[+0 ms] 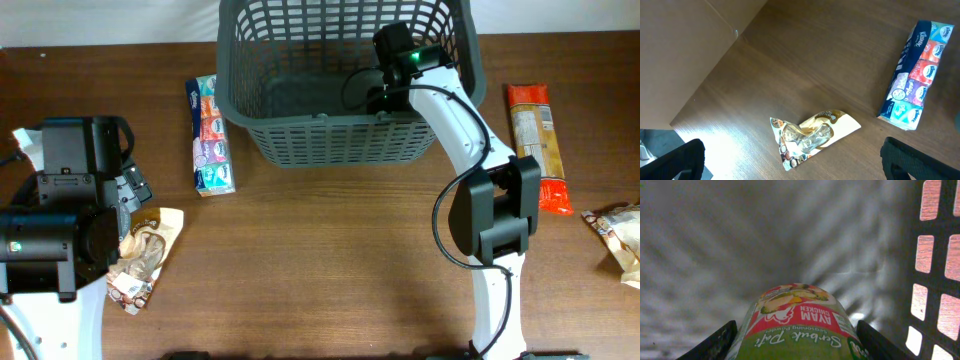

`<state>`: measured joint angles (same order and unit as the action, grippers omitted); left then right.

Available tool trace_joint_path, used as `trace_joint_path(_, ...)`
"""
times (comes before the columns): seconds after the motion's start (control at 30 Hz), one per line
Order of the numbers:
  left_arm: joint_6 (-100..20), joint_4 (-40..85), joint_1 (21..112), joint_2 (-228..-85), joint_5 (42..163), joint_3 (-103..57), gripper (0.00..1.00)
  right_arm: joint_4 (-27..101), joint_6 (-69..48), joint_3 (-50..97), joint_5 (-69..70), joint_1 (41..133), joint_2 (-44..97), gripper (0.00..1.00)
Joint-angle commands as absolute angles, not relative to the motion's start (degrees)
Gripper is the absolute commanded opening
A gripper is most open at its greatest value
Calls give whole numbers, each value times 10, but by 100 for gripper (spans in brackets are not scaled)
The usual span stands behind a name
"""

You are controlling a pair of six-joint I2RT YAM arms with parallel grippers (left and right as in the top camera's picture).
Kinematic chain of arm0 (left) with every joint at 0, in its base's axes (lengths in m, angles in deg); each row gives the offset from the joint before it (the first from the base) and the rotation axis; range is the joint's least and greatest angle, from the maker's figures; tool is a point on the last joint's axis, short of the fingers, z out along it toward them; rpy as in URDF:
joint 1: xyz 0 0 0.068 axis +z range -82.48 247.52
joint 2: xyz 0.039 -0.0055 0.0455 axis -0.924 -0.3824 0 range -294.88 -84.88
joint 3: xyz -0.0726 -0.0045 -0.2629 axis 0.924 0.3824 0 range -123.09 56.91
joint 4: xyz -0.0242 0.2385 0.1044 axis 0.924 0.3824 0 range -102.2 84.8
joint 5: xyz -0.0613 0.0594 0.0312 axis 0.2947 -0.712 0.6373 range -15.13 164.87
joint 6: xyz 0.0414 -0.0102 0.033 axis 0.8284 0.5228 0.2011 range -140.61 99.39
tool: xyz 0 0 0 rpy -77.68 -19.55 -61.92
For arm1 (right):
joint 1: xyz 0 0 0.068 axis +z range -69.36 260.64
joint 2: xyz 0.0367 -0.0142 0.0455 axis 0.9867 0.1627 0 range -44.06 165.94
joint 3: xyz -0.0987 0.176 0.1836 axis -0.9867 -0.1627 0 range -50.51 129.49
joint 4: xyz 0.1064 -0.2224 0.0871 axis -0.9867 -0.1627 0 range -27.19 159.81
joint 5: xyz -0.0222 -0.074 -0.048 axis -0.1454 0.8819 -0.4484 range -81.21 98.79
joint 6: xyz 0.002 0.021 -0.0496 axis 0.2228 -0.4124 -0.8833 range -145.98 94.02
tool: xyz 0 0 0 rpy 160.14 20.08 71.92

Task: Pack container
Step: 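Lower the jar into the basket with the right gripper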

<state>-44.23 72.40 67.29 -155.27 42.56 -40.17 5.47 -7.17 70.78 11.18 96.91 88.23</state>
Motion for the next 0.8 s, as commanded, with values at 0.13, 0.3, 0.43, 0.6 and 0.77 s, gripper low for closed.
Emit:
trace_joint_path(0.13, -444, 723, 676, -1550, 428, -407, 100, 51, -78, 722, 123, 966, 880, 99)
trace_joint_path(0.3, -444, 723, 676, -1550, 428, -407, 100, 49, -78, 724, 123, 966, 880, 99)
trace_joint_path(0.43, -444, 723, 676, -1550, 428, -407, 100, 28, -97, 760, 123, 966, 880, 99)
trace_joint_path(0.6, -444, 723, 676, -1550, 428, -407, 100, -39, -112, 928, 123, 966, 880, 99)
trace_joint_path(0.77, -444, 723, 676, -1550, 428, -407, 100, -93, -112, 1125, 123, 965, 880, 99)
